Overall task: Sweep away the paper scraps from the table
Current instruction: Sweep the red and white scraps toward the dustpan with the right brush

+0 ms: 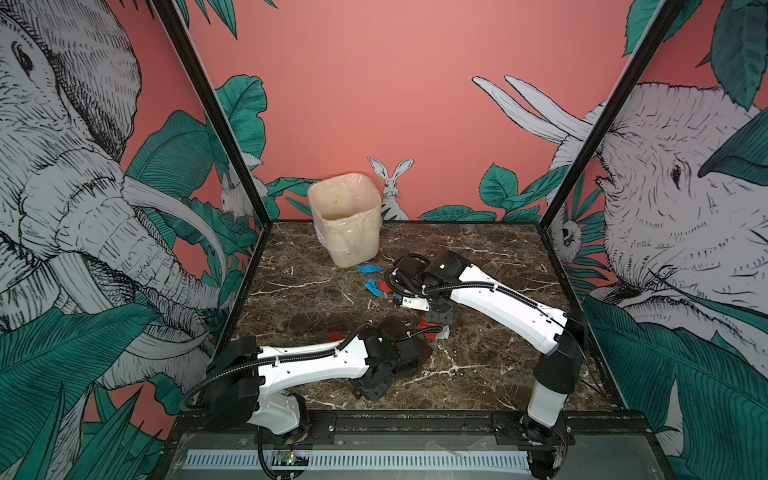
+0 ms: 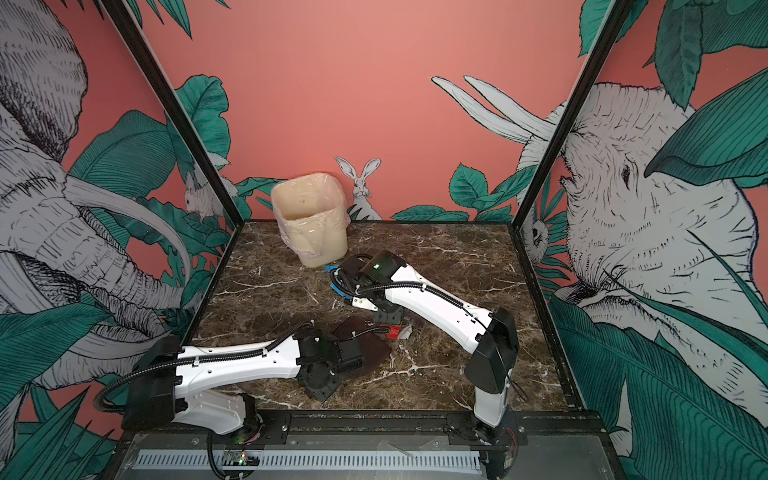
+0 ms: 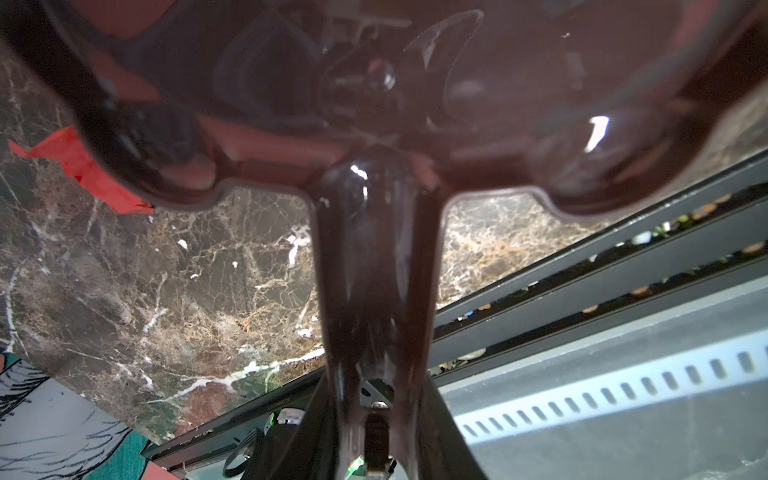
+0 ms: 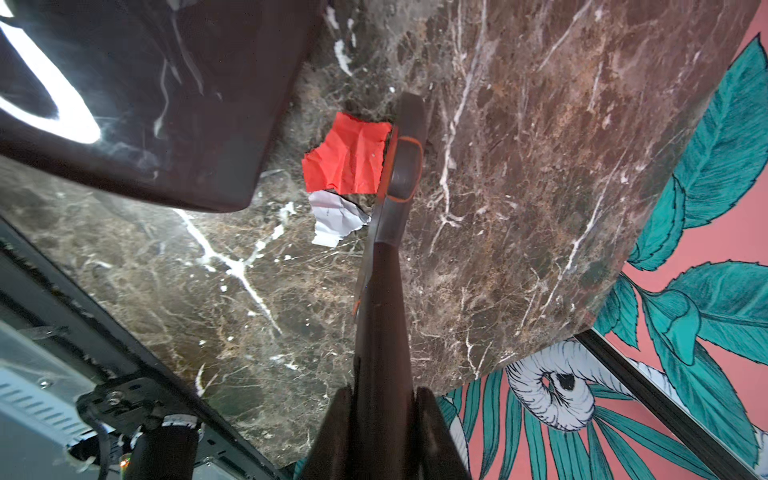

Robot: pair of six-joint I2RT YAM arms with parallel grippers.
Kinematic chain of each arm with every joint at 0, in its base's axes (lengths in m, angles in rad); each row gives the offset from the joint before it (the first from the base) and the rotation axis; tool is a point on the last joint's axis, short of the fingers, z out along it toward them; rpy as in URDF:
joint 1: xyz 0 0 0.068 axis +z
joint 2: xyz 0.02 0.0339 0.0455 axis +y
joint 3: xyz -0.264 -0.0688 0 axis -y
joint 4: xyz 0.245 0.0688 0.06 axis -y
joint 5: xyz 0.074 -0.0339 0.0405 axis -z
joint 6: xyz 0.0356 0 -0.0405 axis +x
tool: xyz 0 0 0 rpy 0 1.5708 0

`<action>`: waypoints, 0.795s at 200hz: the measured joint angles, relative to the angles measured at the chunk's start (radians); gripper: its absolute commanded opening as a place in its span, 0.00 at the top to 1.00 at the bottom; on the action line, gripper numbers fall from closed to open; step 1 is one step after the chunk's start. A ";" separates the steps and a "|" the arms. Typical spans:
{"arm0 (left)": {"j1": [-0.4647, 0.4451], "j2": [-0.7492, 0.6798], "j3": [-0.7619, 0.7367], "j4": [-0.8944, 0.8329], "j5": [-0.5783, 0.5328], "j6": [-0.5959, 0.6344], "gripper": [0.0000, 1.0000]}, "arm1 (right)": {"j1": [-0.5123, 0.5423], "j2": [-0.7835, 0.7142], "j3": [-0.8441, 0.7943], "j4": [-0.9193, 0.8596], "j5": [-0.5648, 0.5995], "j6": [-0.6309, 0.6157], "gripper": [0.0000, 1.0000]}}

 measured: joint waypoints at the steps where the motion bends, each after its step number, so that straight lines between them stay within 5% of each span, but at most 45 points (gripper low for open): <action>1: 0.000 0.002 0.000 0.000 0.000 0.001 1.00 | 0.001 -0.002 0.000 -0.001 -0.001 0.002 1.00; 88: -0.002 0.075 0.010 -0.003 0.030 0.066 1.00 | -0.079 0.016 0.109 -0.115 0.037 0.159 1.00; 159: -0.002 0.111 0.013 0.005 0.040 0.127 1.00 | -0.079 0.064 0.107 -0.135 -0.079 0.254 1.00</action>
